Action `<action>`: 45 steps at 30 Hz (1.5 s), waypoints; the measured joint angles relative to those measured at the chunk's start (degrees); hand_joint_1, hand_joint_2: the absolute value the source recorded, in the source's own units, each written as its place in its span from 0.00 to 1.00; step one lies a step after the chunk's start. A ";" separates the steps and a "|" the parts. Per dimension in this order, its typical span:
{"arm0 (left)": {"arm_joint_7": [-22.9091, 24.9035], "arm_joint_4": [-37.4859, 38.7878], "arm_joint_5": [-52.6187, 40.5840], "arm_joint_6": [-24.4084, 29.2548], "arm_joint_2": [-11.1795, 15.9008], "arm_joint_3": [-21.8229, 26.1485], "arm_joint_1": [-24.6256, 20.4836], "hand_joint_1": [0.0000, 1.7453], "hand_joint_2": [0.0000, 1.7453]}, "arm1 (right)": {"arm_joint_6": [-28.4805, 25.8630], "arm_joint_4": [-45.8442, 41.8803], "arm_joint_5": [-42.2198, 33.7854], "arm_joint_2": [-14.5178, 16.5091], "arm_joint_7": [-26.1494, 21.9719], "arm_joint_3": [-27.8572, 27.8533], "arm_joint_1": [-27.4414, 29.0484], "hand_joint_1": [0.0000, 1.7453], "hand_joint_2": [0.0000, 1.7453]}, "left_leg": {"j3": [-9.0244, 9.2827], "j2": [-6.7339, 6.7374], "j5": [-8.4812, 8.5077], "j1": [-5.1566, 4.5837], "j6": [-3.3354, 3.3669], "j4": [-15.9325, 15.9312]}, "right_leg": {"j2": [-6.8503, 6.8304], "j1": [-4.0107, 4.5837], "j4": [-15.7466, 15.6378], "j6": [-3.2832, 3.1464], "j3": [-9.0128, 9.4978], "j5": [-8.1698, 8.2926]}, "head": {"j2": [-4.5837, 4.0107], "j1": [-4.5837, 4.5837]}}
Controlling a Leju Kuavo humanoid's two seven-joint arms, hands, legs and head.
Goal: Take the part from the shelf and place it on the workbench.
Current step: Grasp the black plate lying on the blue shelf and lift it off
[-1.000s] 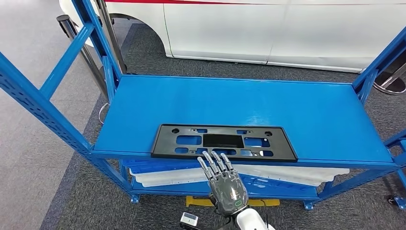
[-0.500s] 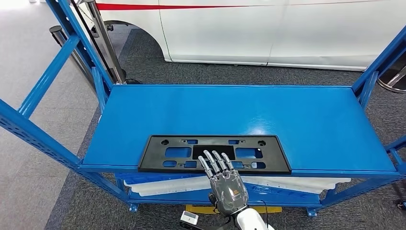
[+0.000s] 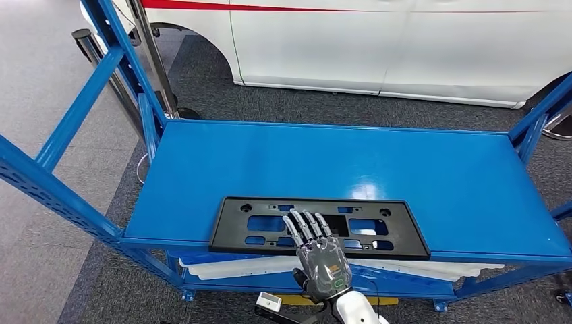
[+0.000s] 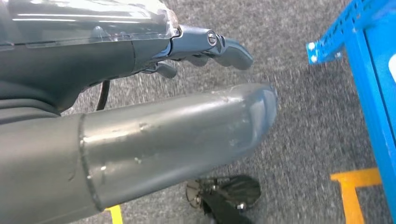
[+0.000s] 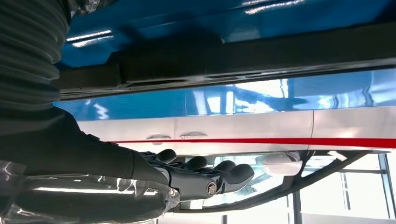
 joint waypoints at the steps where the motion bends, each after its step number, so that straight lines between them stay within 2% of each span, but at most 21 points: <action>1: 0.00 0.00 -0.16 -0.08 -0.03 -0.01 0.01 0.00 0.00 | -0.03 0.04 -0.27 0.13 -0.03 -0.17 -0.22 0.00 1.00 | 0.27 -0.05 -0.17 0.00 -0.10 0.01 | 0.00 0.12 -4.30 -0.36 1.82 2.34 | 0.00 0.00; 2: 0.00 0.01 -0.30 -0.12 -0.08 -0.02 -0.02 0.00 0.00 | -0.04 0.09 -0.46 0.34 -0.05 -0.34 -0.55 0.00 1.00 | 0.46 -0.10 -0.35 -0.12 -0.28 0.07 | -0.02 0.27 -8.14 -0.72 3.53 3.95 | 0.00 0.00; 4: 0.02 0.02 -0.46 -0.17 -0.16 -0.04 -0.08 0.00 0.00 | -0.07 0.17 -0.62 0.77 -0.09 -0.68 -1.23 0.00 1.00 | 0.59 -0.09 -0.58 -0.21 -0.79 0.07 | -0.02 0.65 -12.11 -1.28 5.22 5.00 | 0.00 -0.01; 8: 0.06 0.01 -0.52 -0.16 -0.10 -0.04 -0.18 0.00 0.00 | -0.10 0.28 -0.69 1.32 -0.11 -1.01 -1.76 0.00 1.00 | 0.37 -0.01 -1.62 -0.18 -2.03 1.00 | -0.05 0.26 -13.25 -2.33 5.77 5.37 | 0.00 -0.02; 11: 0.07 0.01 -0.71 -0.17 -0.02 -0.06 -0.21 0.00 0.00 | -0.05 0.63 -0.51 1.87 0.18 -1.07 -2.24 0.00 1.00 | -3.88 0.01 -6.63 0.09 -2.68 10.24 | -0.26 0.09 -13.63 -2.95 6.07 5.56 | 0.00 -0.04; 13: 0.09 0.02 -0.96 -0.21 -0.01 -0.10 -0.11 0.00 0.00 | 0.14 1.16 0.13 2.12 0.94 -1.22 -2.75 0.00 1.00 | -6.62 0.02 -8.05 0.22 -3.01 15.50 | -0.28 0.16 -13.50 -2.99 6.02 5.47 | 0.00 -0.04; 14: 0.11 0.02 -1.08 -0.24 0.01 -0.12 -0.08 0.00 0.00 | 0.34 1.44 0.54 2.27 1.40 -1.36 -3.11 0.00 1.00 | -6.55 0.03 -7.05 0.25 -3.08 15.06 | -0.26 0.17 -13.36 -2.95 6.03 5.37 | 0.00 -0.04; 16: 0.14 0.01 -1.25 -0.28 0.09 -0.16 -0.13 0.00 0.00 | 0.97 1.96 1.39 2.65 2.21 -1.76 -3.96 0.00 1.00 | -3.42 0.08 -3.00 0.29 -3.01 8.12 | -0.19 0.15 -12.88 -2.71 6.06 5.02 | 0.00 -0.04; 18: 0.11 0.00 -1.26 -0.38 0.20 -0.17 -0.30 0.00 0.00 | 1.62 2.41 1.97 2.90 2.81 -2.34 -4.84 0.00 1.00 | -0.39 0.07 -0.67 0.11 -2.57 1.77 | -0.15 0.34 -12.35 -2.21 5.95 4.62 | 0.00 -0.04; 23: 0.02 0.01 -1.27 -0.47 0.23 -0.17 -0.29 0.00 0.00 | 2.55 3.03 2.57 2.93 3.32 -4.37 -5.80 0.00 1.00 | 0.34 -0.06 -0.15 0.11 -0.88 -0.09 | -0.14 0.30 -11.44 -0.65 5.64 3.85 | 0.00 -0.04; 25: 0.01 0.01 -1.28 -0.46 0.25 -0.17 -0.33 0.00 0.00 | 2.97 3.09 2.74 2.89 3.45 -5.26 -5.91 0.00 1.00 | 0.40 0.04 0.05 0.22 -0.32 -0.39 | -0.14 0.12 -6.84 -0.09 3.56 0.98 | 0.00 -0.03; 27: 0.01 0.00 -1.28 -0.45 0.31 -0.17 -0.32 0.00 0.00 | 3.47 3.29 3.05 2.79 3.63 -5.92 -5.93 0.00 1.00 | 0.26 0.11 0.03 0.19 -0.16 -0.37 | -0.16 -0.01 0.71 0.29 -0.15 -2.53 | 0.00 -0.02; 29: 0.00 0.01 -1.34 -0.46 0.34 -0.17 -0.30 0.00 0.00 | 4.29 3.60 3.83 2.66 3.90 -6.32 -5.90 0.00 1.00 | 0.25 0.10 -0.01 0.17 -0.17 -0.32 | -0.18 -0.16 3.83 0.43 -1.83 -2.66 | 0.00 -0.02; 30: 0.00 0.01 -1.38 -0.48 0.33 -0.17 -0.30 0.00 0.00 | 4.84 3.72 4.40 2.60 4.03 -6.45 -5.94 0.00 1.00 | 0.35 0.07 -0.06 0.18 -0.22 -0.29 | -0.19 -0.22 1.97 0.38 -0.99 -1.03 | 0.00 -0.02; 33: -0.02 0.02 -1.58 -0.51 0.28 -0.20 -0.36 0.00 0.00 | 6.48 4.16 6.16 2.42 4.26 -6.56 -6.43 0.00 1.00 | 0.61 -0.01 -0.33 0.06 -0.74 -0.13 | -0.22 -0.10 -9.42 -0.30 4.47 4.19 | 0.00 -0.03; 37: -0.07 0.00 -1.81 -0.52 0.29 -0.22 -0.50 0.00 0.00 | 8.03 5.48 7.56 2.07 4.84 -6.55 -7.24 0.00 1.00 | 0.47 0.02 -0.43 0.05 -2.00 -0.13 | -0.15 0.27 -12.39 -1.47 5.50 4.82 | 0.00 -0.03; 38: -0.07 0.00 -1.85 -0.52 0.31 -0.23 -0.52 0.00 0.00 | 8.46 5.92 7.63 1.99 5.06 -6.51 -7.56 0.06 1.00 | 0.30 0.04 -0.86 0.11 -2.31 0.36 | -0.17 0.17 -12.64 -1.86 5.63 4.95 | 0.00 -0.03; 40: -0.07 0.00 -1.93 -0.52 0.34 -0.24 -0.58 0.00 0.00 | 9.24 6.91 7.66 1.86 5.43 -6.40 -8.39 0.51 1.00 | -1.54 0.07 -3.40 0.22 -2.83 4.47 | -0.28 -0.02 -13.06 -2.55 5.85 5.16 | 0.00 -0.04; 42: -0.06 0.01 -2.01 -0.52 0.33 -0.24 -0.56 0.00 0.00 | 9.80 8.12 7.68 1.76 5.63 -6.33 -8.98 0.95 1.00 | -5.12 0.07 -6.96 0.24 -3.19 12.09 | -0.36 0.09 -13.05 -2.88 5.86 5.09 | 0.00 -0.04; 44: -0.03 0.02 -2.04 -0.52 0.34 -0.24 -0.43 0.00 0.00 | 10.38 9.20 7.65 1.67 5.67 -6.32 -9.29 1.00 1.00 | -7.10 0.08 -7.60 0.24 -3.31 16.07 | -0.35 0.23 -12.91 -2.99 5.90 4.98 | 0.00 -0.04; 45: -0.01 0.01 -2.05 -0.52 0.39 -0.24 -0.40 0.00 0.00 | 10.72 9.60 7.61 1.64 5.59 -6.32 -9.45 1.00 1.00 | -6.53 0.08 -6.28 0.24 -3.24 14.82 | -0.30 0.27 -12.81 -2.99 5.97 4.90 | 0.00 -0.04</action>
